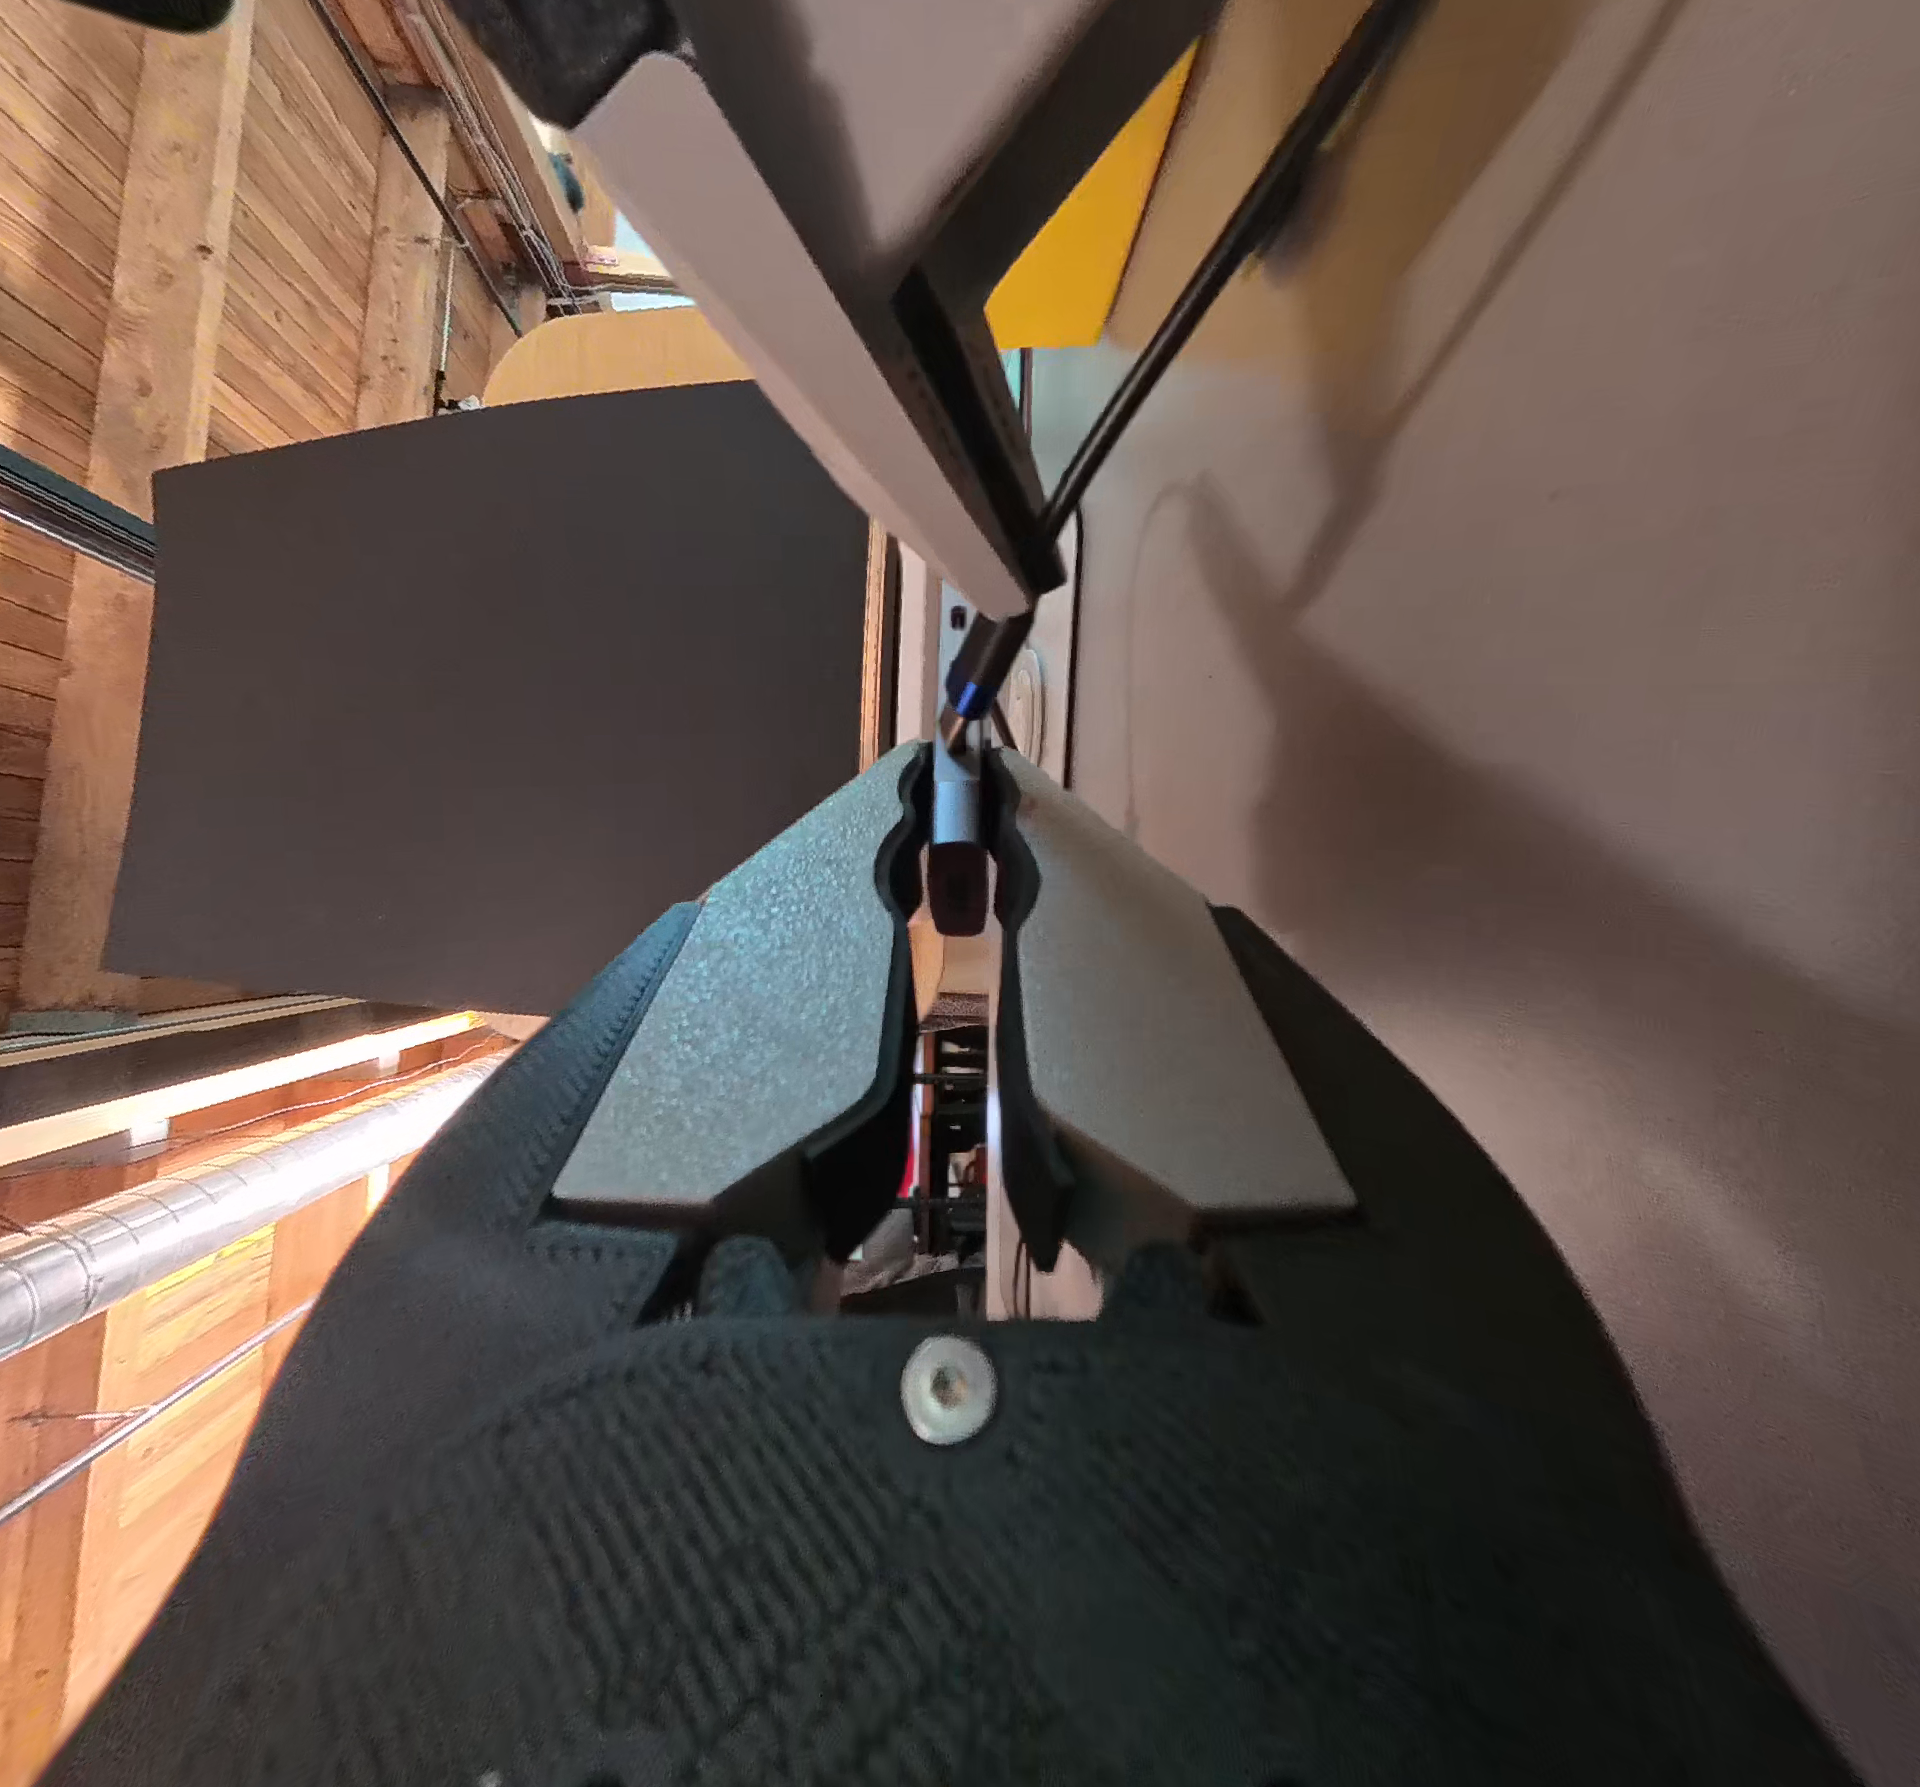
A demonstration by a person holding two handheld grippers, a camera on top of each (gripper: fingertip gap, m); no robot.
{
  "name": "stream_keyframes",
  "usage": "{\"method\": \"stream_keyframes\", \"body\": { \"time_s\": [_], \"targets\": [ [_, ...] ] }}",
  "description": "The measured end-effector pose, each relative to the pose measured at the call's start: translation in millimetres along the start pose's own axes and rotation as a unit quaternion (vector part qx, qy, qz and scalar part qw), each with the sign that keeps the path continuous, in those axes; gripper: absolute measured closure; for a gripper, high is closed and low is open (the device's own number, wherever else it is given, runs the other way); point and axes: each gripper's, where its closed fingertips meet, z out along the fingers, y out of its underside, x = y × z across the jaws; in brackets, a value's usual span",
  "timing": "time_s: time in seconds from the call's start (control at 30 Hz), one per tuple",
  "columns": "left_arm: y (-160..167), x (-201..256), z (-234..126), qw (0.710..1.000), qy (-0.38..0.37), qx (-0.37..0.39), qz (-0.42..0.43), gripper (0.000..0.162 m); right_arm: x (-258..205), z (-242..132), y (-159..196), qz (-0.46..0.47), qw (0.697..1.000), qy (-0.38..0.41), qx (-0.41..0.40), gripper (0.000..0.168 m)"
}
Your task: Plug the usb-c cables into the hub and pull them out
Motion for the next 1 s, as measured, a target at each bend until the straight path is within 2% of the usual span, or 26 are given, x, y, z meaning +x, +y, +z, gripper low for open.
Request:
{"method": "stream_keyframes", "body": {
  "time_s": [0.23, 0.33, 1.0],
  "targets": [
    [-1.3, 0.5, -0.3, 1.000, -0.007, -0.002, 0.027, 0.155, -3.6, 1.3, 4.3, 0.012, 0.999, -0.021, -0.020, 0.165],
    [-2.9, 3.3, -0.1, 0.999, -0.003, 0.001, 0.033, 0.155, 0.5, 1.3, 7.9, 0.001, 0.999, -0.001, -0.032, 0.165],
    [-5.4, 3.0, 0.1, 0.998, -0.018, 0.002, 0.064, 0.155, 0.0, -2.9, 4.4, 0.039, 0.998, -0.038, -0.027, 0.165]
  ]
}}
